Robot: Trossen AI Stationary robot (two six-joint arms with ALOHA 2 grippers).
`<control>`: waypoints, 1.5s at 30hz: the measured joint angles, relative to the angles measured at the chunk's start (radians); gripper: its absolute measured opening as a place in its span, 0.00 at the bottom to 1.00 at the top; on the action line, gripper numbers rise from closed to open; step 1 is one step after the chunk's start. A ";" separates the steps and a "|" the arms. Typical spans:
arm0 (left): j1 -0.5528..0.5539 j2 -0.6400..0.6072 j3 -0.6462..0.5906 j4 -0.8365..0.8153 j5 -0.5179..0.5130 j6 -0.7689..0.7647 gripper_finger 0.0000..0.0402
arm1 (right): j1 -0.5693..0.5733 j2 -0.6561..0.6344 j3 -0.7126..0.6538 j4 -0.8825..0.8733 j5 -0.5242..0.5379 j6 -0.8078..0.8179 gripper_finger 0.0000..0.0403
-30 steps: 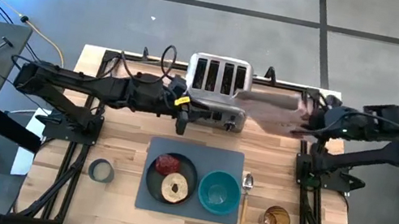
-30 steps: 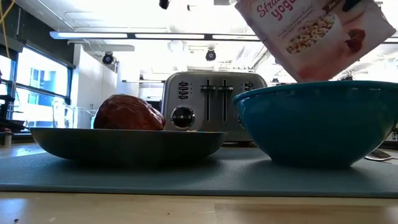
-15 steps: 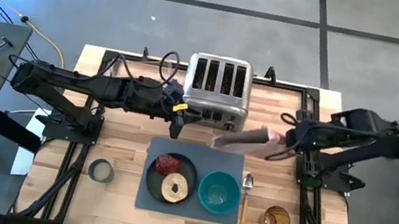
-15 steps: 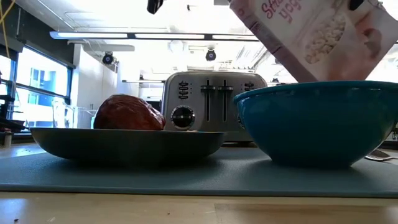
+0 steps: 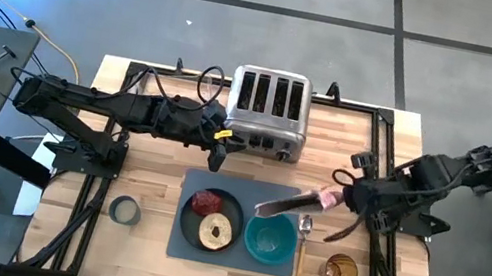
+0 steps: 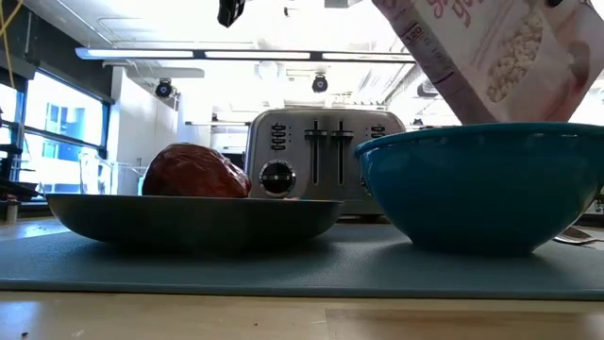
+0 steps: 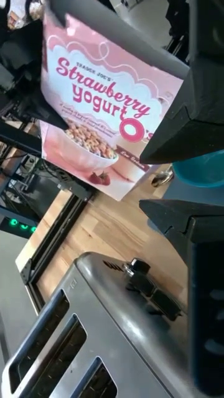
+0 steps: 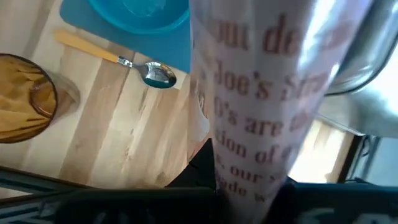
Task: Arrange a breakfast setting
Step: Pour the cereal from the pink cereal box into the blue bowl
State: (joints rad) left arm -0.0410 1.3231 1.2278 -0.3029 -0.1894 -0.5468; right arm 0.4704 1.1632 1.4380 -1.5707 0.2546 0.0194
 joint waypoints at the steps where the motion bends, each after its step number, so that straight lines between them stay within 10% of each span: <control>1: 0.000 0.000 0.000 -0.001 0.000 0.000 0.22 | 0.011 0.006 0.000 0.000 0.016 -0.001 0.00; 28: 0.000 0.000 0.000 -0.019 -0.007 -0.001 0.22 | 0.065 0.019 0.000 0.000 0.472 -0.488 0.00; 45: 0.000 0.000 0.000 -0.023 -0.008 -0.026 0.22 | 0.038 -0.039 0.000 -0.001 0.574 -0.929 0.00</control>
State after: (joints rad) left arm -0.0406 1.3235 1.2278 -0.3256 -0.1970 -0.5729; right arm 0.5083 1.1247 1.4380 -1.5719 0.8281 -0.9093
